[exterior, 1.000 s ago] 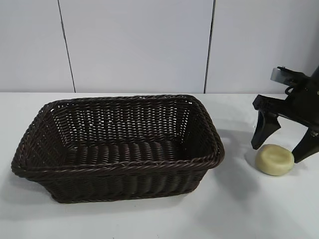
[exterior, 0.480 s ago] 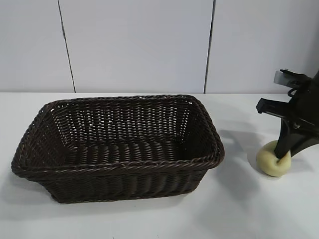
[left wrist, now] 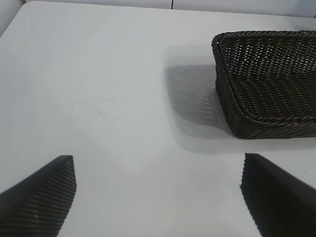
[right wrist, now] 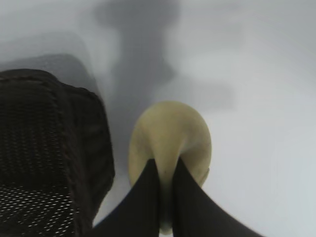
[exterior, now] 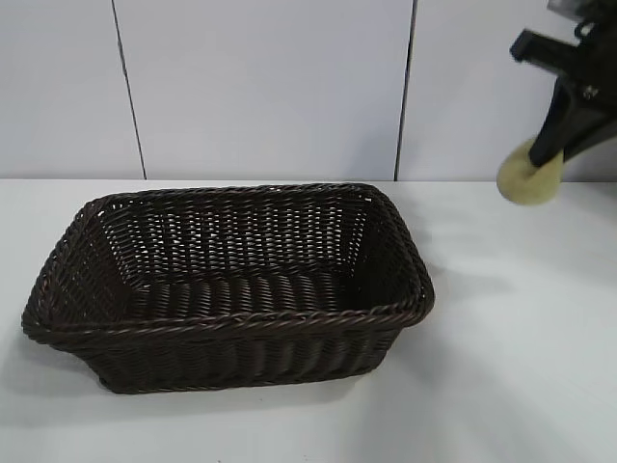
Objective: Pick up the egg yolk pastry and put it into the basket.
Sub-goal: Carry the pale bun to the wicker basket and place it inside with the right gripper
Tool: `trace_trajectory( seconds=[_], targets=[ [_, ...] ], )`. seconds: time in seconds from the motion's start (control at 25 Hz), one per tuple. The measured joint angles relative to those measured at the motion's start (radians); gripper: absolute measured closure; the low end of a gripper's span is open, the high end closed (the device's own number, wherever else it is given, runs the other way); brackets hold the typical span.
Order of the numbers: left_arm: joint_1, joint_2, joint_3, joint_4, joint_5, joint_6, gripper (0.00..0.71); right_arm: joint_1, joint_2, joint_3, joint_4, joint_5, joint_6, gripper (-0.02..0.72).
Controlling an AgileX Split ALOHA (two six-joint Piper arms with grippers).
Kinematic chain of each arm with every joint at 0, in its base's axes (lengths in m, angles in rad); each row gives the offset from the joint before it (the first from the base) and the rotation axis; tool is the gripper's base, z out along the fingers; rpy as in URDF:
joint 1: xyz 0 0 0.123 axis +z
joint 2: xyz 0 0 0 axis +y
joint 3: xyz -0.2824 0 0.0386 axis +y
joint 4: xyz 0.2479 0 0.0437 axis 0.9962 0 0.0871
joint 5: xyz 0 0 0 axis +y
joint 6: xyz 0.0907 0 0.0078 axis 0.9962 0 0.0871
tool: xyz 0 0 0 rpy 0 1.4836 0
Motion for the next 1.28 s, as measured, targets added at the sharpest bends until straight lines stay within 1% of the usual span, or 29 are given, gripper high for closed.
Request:
trace_trajectory(
  seconds=[0.16, 0.28, 0.4, 0.6, 0.76, 0.84, 1.0, 1.16, 1.28],
  targets=[
    [0.0, 0.0, 0.0, 0.0, 0.0, 0.0, 0.052, 0.003, -0.006, -0.025, 0.02, 0.03, 0.0, 0.677],
    [0.0, 0.0, 0.0, 0.0, 0.0, 0.0, 0.052, 0.047, 0.0, -0.026, 0.022, 0.032, 0.007, 0.68],
    [0.0, 0.0, 0.0, 0.0, 0.0, 0.0, 0.052, 0.142, 0.0, -0.026, 0.027, 0.012, 0.018, 0.68],
    [0.0, 0.0, 0.0, 0.0, 0.0, 0.0, 0.052, 0.371, 0.001, -0.026, 0.045, -0.09, 0.074, 0.68],
    [0.0, 0.0, 0.0, 0.0, 0.0, 0.0, 0.052, 0.505, 0.018, -0.026, 0.054, -0.154, 0.109, 0.68],
    [0.0, 0.0, 0.0, 0.0, 0.0, 0.0, 0.052, 0.548, 0.036, -0.026, 0.055, -0.177, 0.119, 0.68],
    [0.0, 0.0, 0.0, 0.0, 0.0, 0.0, 0.052, 0.574, 0.068, -0.026, 0.055, -0.211, 0.128, 0.68],
    [0.0, 0.0, 0.0, 0.0, 0.0, 0.0, 0.052, 0.574, 0.107, -0.026, 0.035, -0.242, 0.13, 0.68],
    [0.0, 0.0, 0.0, 0.0, 0.0, 0.0, 0.052, 0.574, 0.166, -0.026, 0.038, -0.289, 0.13, 0.68]
  ],
)
